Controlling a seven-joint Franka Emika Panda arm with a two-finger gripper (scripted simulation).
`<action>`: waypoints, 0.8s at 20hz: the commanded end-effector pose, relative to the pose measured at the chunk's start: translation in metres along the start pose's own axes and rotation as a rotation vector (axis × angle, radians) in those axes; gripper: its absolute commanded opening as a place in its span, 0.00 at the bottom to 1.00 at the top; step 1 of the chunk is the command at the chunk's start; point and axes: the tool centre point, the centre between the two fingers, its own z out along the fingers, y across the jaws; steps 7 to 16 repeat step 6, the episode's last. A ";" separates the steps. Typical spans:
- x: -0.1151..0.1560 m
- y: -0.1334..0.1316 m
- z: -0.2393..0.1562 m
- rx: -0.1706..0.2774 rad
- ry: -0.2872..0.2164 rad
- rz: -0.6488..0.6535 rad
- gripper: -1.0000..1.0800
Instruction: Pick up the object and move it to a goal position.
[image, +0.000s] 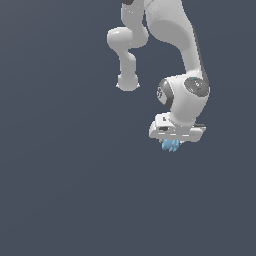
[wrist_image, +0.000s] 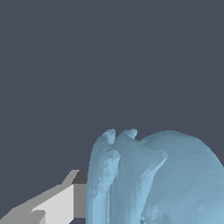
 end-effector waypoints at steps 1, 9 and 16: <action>-0.009 -0.008 -0.006 0.000 0.000 0.001 0.00; -0.015 -0.015 -0.011 0.000 0.000 0.001 0.00; -0.015 -0.015 -0.011 0.000 0.000 0.001 0.00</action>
